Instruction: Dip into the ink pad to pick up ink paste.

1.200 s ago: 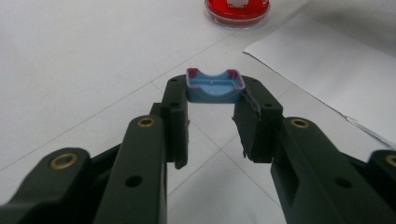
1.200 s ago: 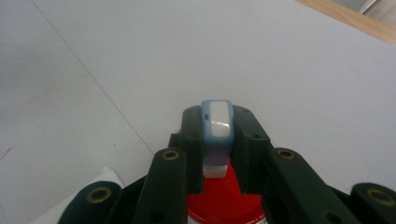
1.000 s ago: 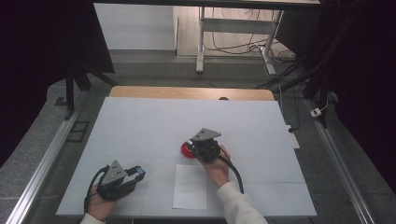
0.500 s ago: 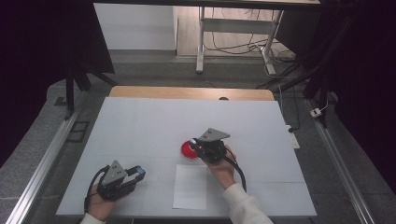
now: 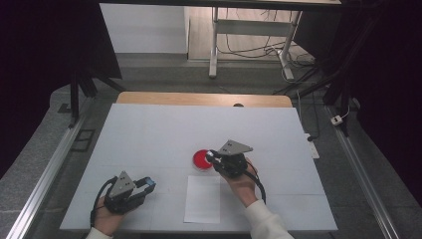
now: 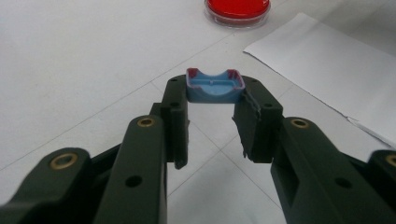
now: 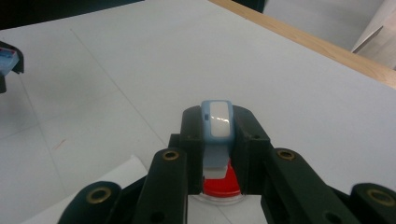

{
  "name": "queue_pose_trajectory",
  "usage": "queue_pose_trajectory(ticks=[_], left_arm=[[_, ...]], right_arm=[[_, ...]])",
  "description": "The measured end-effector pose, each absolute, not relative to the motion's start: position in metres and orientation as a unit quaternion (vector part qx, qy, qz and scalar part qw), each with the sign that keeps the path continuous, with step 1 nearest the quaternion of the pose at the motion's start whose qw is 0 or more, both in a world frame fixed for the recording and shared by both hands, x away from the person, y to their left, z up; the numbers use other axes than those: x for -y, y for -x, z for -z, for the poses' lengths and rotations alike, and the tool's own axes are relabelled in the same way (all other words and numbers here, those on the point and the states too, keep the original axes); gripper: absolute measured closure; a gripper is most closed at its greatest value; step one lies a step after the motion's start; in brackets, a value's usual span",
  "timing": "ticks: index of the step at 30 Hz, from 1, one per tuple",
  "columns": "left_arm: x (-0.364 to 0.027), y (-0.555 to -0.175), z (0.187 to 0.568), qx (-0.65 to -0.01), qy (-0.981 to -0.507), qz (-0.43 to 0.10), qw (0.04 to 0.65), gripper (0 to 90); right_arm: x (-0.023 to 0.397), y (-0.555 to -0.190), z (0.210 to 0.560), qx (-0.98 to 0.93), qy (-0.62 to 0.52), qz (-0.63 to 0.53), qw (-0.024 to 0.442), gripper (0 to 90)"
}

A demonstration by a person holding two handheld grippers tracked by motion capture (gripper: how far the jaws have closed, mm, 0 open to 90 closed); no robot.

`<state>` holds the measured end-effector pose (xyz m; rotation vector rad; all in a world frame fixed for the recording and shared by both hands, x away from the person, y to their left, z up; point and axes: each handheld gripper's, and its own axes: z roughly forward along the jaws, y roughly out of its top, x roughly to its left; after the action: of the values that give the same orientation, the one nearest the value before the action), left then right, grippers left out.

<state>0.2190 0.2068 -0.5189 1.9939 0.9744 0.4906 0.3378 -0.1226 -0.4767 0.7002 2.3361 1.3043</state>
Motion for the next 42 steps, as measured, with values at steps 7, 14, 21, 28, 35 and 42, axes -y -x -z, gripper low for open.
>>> queue_pose_trajectory(ticks=[7,14,21,28,35,42], left_arm=[[-0.207,-0.219,0.519,-0.389,-0.796,-0.197,0.420,65.6],[-0.206,-0.220,0.519,-0.389,-0.796,-0.197,0.419,65.7],[-0.204,-0.220,0.519,-0.385,-0.798,-0.197,0.420,65.6],[-0.207,-0.220,0.518,-0.387,-0.796,-0.198,0.421,65.6],[-0.205,-0.220,0.518,-0.385,-0.798,-0.198,0.420,65.6],[-0.205,-0.220,0.518,-0.385,-0.797,-0.198,0.421,65.6]], right_arm=[[0.132,-0.330,0.475,-0.823,-0.252,-0.475,0.181,75.4],[0.137,-0.323,0.473,-0.823,-0.248,-0.480,0.174,75.4],[0.139,-0.317,0.474,-0.821,-0.249,-0.487,0.166,75.4],[0.139,-0.311,0.472,-0.822,-0.244,-0.489,0.160,75.3],[0.140,-0.305,0.470,-0.824,-0.239,-0.489,0.156,75.3],[0.140,-0.299,0.470,-0.825,-0.236,-0.493,0.147,75.3]])
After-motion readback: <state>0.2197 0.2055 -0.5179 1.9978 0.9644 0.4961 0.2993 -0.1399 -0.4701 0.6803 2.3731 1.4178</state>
